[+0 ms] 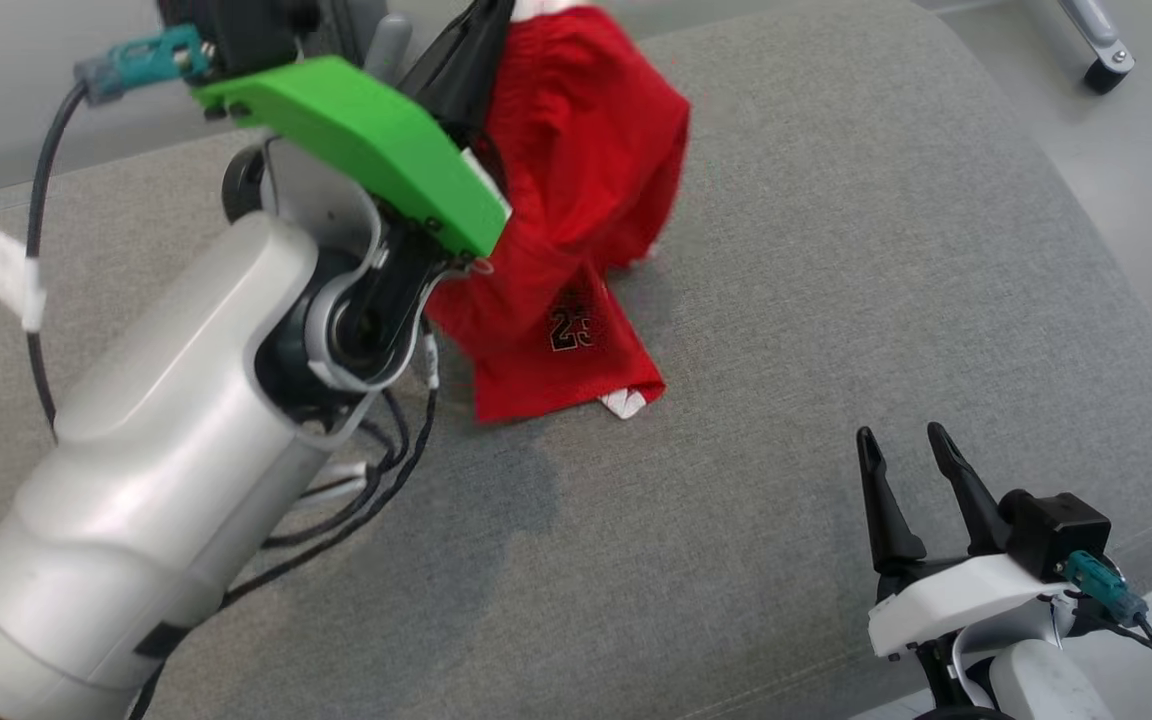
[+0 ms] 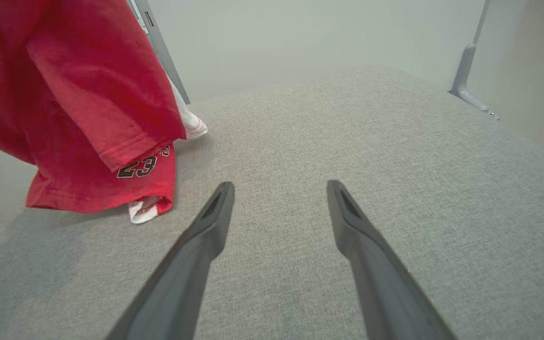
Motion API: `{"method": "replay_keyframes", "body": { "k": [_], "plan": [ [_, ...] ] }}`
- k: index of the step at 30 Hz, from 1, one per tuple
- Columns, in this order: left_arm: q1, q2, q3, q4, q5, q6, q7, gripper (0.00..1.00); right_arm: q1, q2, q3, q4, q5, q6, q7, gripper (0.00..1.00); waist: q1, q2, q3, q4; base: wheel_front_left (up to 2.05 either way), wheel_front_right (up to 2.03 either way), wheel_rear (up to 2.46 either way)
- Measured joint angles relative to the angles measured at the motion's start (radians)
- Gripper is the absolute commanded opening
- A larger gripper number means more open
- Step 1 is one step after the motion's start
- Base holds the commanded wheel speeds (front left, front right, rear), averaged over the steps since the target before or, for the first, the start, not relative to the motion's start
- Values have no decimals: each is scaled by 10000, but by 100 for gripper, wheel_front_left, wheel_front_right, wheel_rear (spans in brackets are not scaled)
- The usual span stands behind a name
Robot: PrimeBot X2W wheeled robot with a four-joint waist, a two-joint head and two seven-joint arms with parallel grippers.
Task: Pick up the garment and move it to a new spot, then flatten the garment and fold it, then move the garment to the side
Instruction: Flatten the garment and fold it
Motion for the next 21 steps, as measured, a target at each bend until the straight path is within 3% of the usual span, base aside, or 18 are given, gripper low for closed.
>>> {"method": "replay_keyframes", "body": {
  "k": [7, 11, 14, 21],
  "plan": [
    [3275, 1848, -29, -1925, -284, 56, -825, 0, 47, 6, -259, 65, 79, 0, -2, 100, 0, 0, 12, -77, 0, 0, 0],
    [5610, 2823, -286, -2635, -767, -236, -1231, 0, 276, -2, -412, 217, -33, 0, 0, 100, 0, 0, -70, 126, 0, 0, 0],
    [6769, 3522, -755, -2470, -414, -401, -1501, 0, 327, 2, -464, 268, -207, 0, 0, 100, 0, 0, -145, 377, 0, 0, 0],
    [7732, 3471, -552, -1120, -734, -1007, -1950, 0, 355, 2, -468, 311, -692, 0, 0, 100, 0, 0, -307, 1101, 0, 0, 0]
  ]
}}
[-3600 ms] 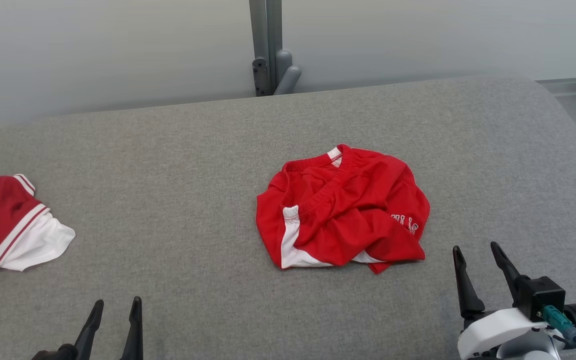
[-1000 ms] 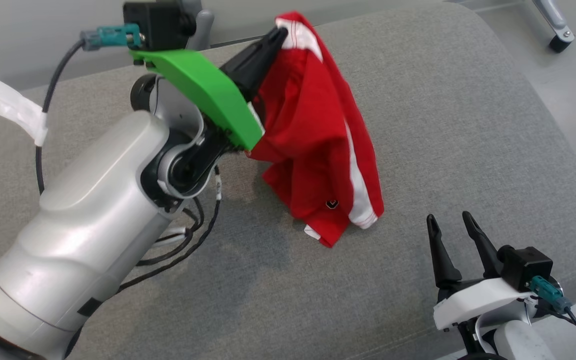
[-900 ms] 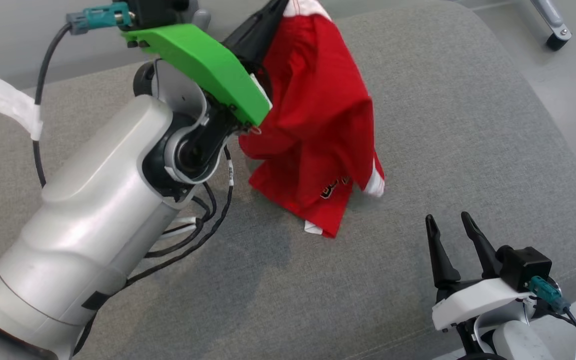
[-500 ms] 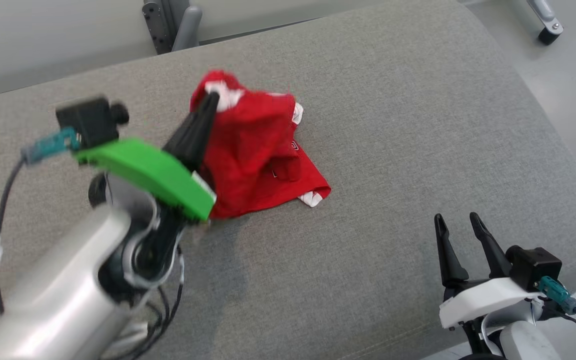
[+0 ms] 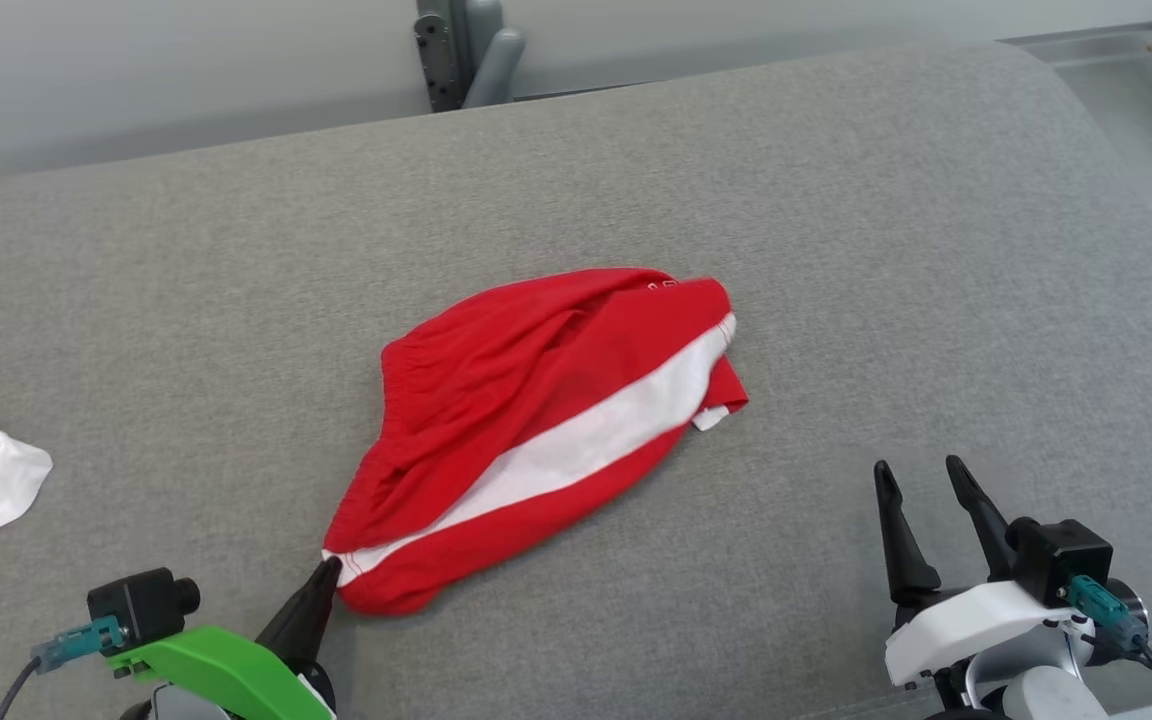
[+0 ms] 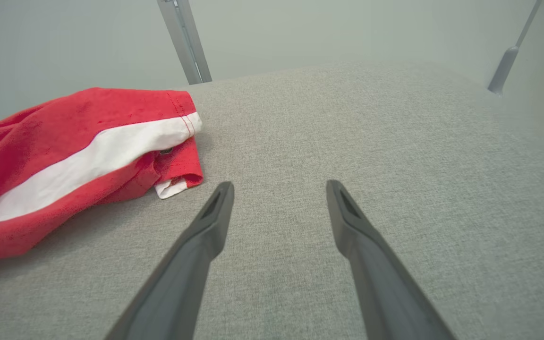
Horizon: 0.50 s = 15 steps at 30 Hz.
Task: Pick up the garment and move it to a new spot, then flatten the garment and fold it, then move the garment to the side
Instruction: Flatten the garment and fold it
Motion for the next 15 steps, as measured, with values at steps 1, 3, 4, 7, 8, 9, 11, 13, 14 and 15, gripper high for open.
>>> {"method": "replay_keyframes", "body": {
  "k": [1, 3, 4, 7, 8, 9, 11, 13, 14, 15],
  "plan": [
    [51, -86, 81, 272, -71, -150, -54, 0, -8, 2, 12, 8, -40, 0, -2, 100, 0, 0, -32, 134, 0, 0, 0],
    [72, -343, 77, 805, -98, -443, -59, 0, -33, 0, 56, 27, -104, 0, 0, 100, 0, 0, -99, 385, 0, 0, 0],
    [67, -420, 8, 1068, 33, -558, -88, 0, -38, -4, 84, 36, -128, 0, 0, 100, 0, 0, -139, 507, 0, 0, 0],
    [57, -671, -84, 1670, 364, -1229, -148, 0, -39, 4, 130, 73, -150, 0, 0, 100, 0, 0, -277, 829, 0, 0, 0],
    [56, -815, -104, 1793, 435, -1540, -157, 0, -35, 4, 159, 86, -171, 0, 0, 100, 0, 0, -329, 920, 0, 0, 0],
    [56, -957, -100, 1956, 485, -1781, -176, 0, -15, 0, 178, 111, -194, 0, -2, 100, 0, 0, -387, 1003, 0, 0, 0],
    [58, -1072, -69, 2276, 640, -2128, -230, 0, 73, -2, 203, 144, -205, 0, 0, 100, 0, 0, -516, 1131, 0, 0, 0],
    [86, -1172, 10, 2491, 729, -2447, -245, 0, 201, 6, 221, 169, -209, 0, 0, 100, 0, 0, -647, 1229, 0, 0, 0],
    [133, -1279, 100, 2548, 740, -2581, -247, 0, 238, 6, 222, 180, -221, 0, 0, 100, 0, 0, -705, 1271, 0, 0, 0],
    [194, -1377, 188, 2573, 761, -2690, -255, 0, 287, -4, 217, 192, -238, 0, 0, 100, 0, 0, -763, 1307, 0, 0, 0]
  ]
}}
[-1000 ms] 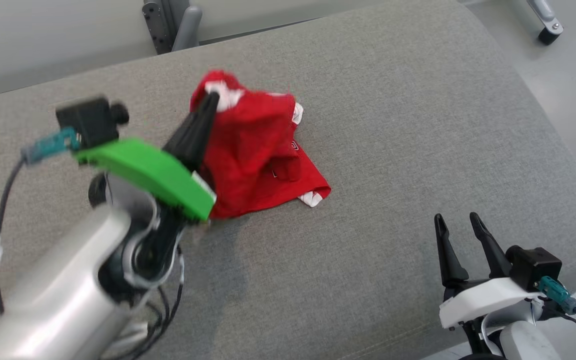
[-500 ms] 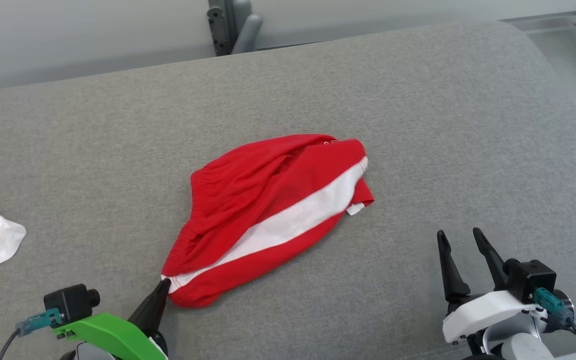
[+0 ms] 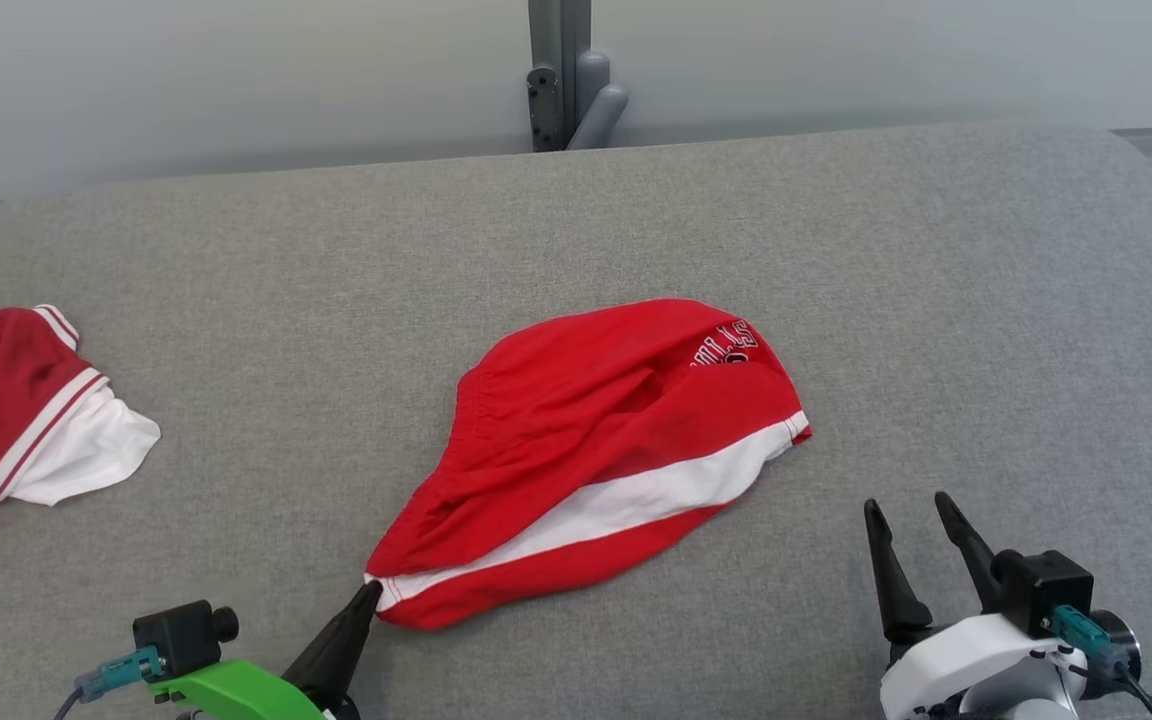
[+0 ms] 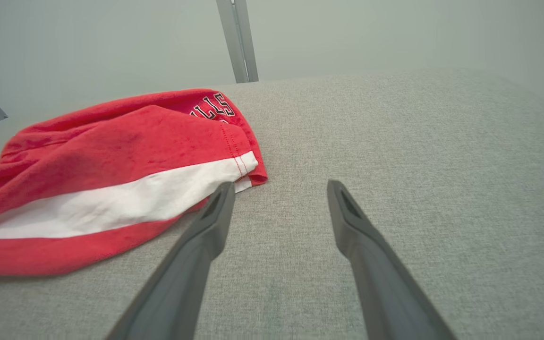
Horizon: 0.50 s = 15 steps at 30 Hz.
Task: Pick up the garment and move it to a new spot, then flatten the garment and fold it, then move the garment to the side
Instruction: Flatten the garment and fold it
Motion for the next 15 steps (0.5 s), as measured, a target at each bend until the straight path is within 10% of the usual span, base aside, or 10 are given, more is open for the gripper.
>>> {"method": "replay_keyframes", "body": {
  "k": [12, 15],
  "plan": [
    [437, -604, 1881, 951, 1555, -265, -52, 0, 197, 4, -138, 86, -232, 0, 0, 100, 0, 0, -321, 64, 0, 0, 0],
    [565, -765, 1944, 1068, 1802, -272, -52, 32, 197, 2, -115, 86, -242, 0, 0, 100, 0, 0, -330, 29, 0, 0, 0]
  ]
}}
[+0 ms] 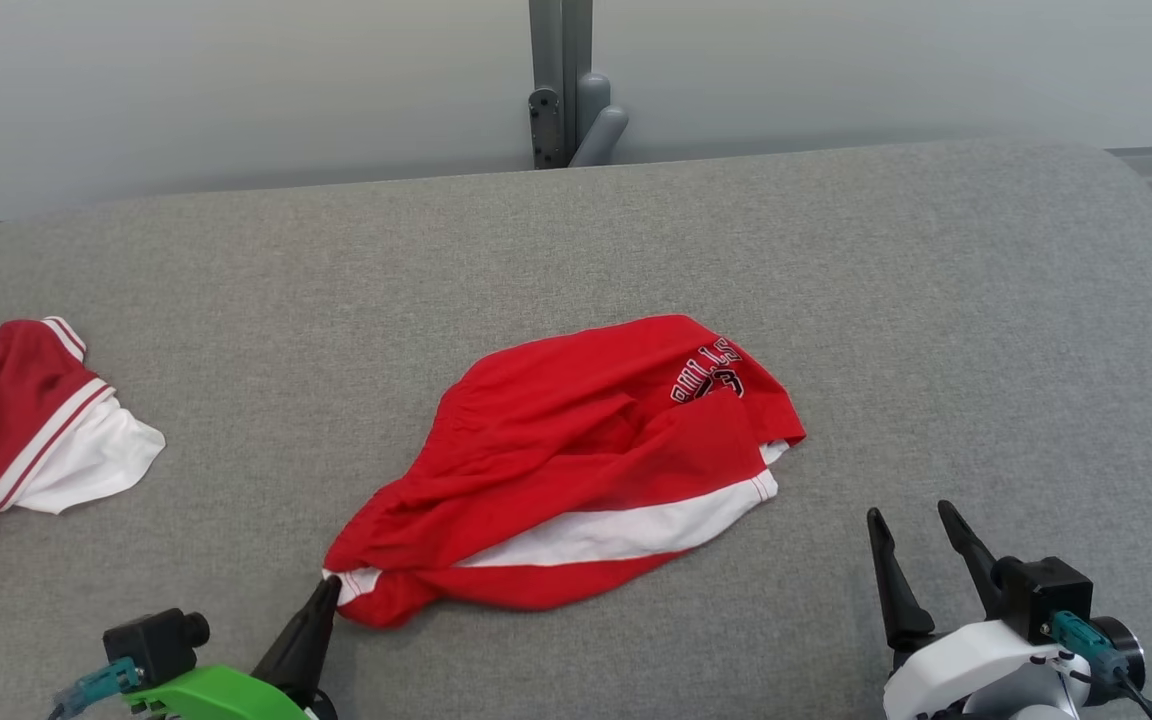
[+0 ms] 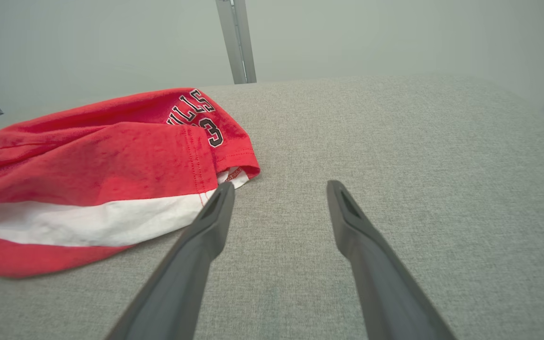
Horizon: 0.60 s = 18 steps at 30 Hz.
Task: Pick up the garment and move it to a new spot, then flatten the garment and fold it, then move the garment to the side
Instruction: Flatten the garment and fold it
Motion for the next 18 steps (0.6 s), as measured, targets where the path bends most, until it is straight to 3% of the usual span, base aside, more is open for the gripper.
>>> {"method": "replay_keyframes", "body": {
  "k": [2, 3, 5, 10, 14, 16, 18],
  "plan": [
    [51, -63, -105, 58, 142, -25, 0, 36, 0, 0, 23, 0, 2, 0, 0, 100, 0, 0, 8, -22, 0, 0, 0],
    [94, -100, -161, 67, 190, -35, 0, 44, 0, 0, 29, 0, 2, 0, 0, 100, 0, 0, 14, -29, 0, 0, 0],
    [125, -104, -274, 123, 288, -44, 2, 100, 1, -2, 54, 8, 2, 0, 0, 100, 0, 0, 21, -41, 0, 0, 0],
    [303, -35, -56, 46, 522, -42, 2, 100, 62, 0, 52, 10, 2, 0, 0, 100, 0, 0, 57, -67, 0, 0, 0],
    [853, 15, 1555, -736, 1494, 562, 0, 100, 123, 0, -194, -167, -44, 0, 0, 100, 0, 0, 39, -50, 0, 0, 0],
    [1442, -384, 2934, -1597, 2767, 997, -2, 100, 259, 6, -489, -462, -244, 0, -2, 100, 0, 0, 15, 28, 0, 0, 0],
    [1871, -734, 3545, -2128, 3787, 1166, 0, 100, 350, -8, -681, -679, -464, 0, 0, 100, 0, 0, -5, 113, 0, 0, 0]
  ]
}}
